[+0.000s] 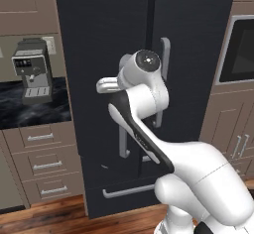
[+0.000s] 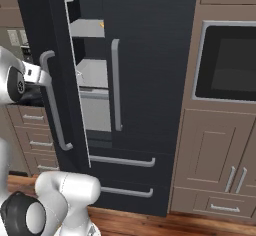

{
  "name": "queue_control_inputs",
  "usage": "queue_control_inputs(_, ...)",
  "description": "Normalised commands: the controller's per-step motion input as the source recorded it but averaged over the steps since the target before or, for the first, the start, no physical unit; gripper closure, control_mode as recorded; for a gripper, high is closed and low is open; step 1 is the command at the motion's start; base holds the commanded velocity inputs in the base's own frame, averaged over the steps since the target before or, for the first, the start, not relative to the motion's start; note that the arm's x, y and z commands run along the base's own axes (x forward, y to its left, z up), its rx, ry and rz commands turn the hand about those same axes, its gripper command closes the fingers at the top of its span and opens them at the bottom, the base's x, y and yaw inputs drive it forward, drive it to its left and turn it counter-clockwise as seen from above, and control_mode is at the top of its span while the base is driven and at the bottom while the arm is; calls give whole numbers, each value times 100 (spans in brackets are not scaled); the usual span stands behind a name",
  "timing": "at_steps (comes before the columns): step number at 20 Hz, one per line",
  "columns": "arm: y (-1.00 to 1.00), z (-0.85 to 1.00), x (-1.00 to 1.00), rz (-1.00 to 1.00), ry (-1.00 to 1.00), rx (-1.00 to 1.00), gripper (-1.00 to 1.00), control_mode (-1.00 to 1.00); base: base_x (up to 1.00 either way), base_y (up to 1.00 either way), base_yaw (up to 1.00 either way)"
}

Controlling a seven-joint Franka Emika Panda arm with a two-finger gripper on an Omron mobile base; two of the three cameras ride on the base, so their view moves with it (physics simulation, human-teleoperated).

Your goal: Retrieve the steak from the fridge and place it on the saucepan with marinade on the stove.

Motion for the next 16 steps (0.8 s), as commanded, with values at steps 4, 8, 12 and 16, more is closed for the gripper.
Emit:
queue_control_inputs(4, -45, -4, -10, 24, -16, 1, 100, -100, 0, 0, 0)
queue_control_inputs(8, -60, 0, -8, 37, -17, 8, 100, -100, 0, 0, 0)
queue_control_inputs(12, -69, 0, -6, 42, -10, 8, 100, -100, 0, 0, 0)
queue_control_inputs(16, -41, -8, -28, 41, -6, 0, 100, -100, 0, 0, 0)
